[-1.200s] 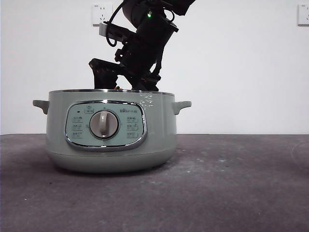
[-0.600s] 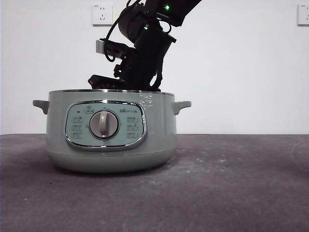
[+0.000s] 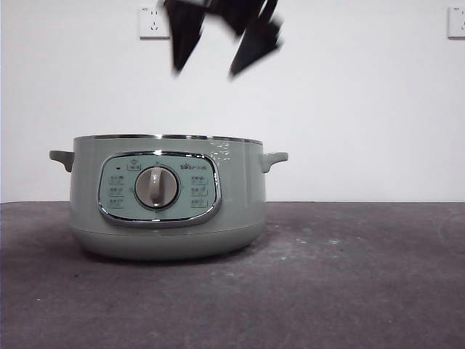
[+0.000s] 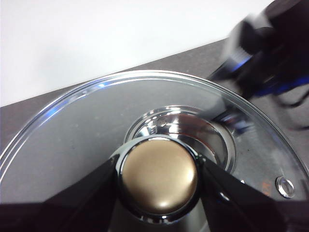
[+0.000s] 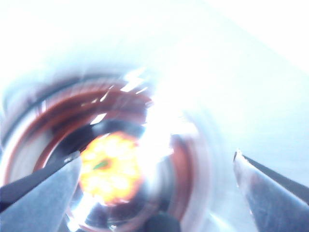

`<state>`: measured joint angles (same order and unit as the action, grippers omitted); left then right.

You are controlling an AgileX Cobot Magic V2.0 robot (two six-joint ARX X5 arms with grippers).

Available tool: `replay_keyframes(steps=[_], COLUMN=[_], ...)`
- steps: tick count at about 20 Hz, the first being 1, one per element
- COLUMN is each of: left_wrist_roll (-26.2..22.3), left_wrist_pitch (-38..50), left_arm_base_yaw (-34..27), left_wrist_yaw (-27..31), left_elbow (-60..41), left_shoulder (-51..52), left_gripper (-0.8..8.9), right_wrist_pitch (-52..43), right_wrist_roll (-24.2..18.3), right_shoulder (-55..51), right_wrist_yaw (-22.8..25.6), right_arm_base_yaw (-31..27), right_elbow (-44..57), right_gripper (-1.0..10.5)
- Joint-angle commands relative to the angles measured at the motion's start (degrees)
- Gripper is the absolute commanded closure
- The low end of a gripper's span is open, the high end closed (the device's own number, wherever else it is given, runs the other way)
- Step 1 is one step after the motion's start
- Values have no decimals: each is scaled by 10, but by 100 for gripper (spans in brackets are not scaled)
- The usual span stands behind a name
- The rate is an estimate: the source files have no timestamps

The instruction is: Pick up the pumpkin,open the lid,put the pumpkin in the pot,close the lid

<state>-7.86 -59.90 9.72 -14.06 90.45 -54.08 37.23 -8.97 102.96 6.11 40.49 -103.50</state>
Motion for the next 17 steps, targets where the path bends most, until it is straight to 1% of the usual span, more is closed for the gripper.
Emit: replay_keyframes(steps=[1,4,7,10,14,17], left_wrist_roll=[3,3,3,-2,-12,-13], left_wrist_pitch=[37,78,120,133,156,180], left_arm_base_yaw=[9,25,52,72,101,122], left_wrist_yaw=[-27,-28,-28,-27,-21,7], left_elbow=[9,9,9,9,9,9], left_shoulder=[-25,-74,-127,-167,-219,-254], left_gripper=[822,822,822,822,822,822], right_wrist_pitch=[30,70,121,159,201,224], right_wrist_roll=[34,43,47,51,62,61], right_shoulder=[-75,-169,-232,-262,-288,-299], right_wrist_yaw=[4,0,-2,-8,-40,-43], right_arm_base_yaw=[-5,-8,-7,-7,-7,-7], right_elbow=[-1,-1,-1,-1,-1,-1], right_gripper=[349,349,349,350,350,350])
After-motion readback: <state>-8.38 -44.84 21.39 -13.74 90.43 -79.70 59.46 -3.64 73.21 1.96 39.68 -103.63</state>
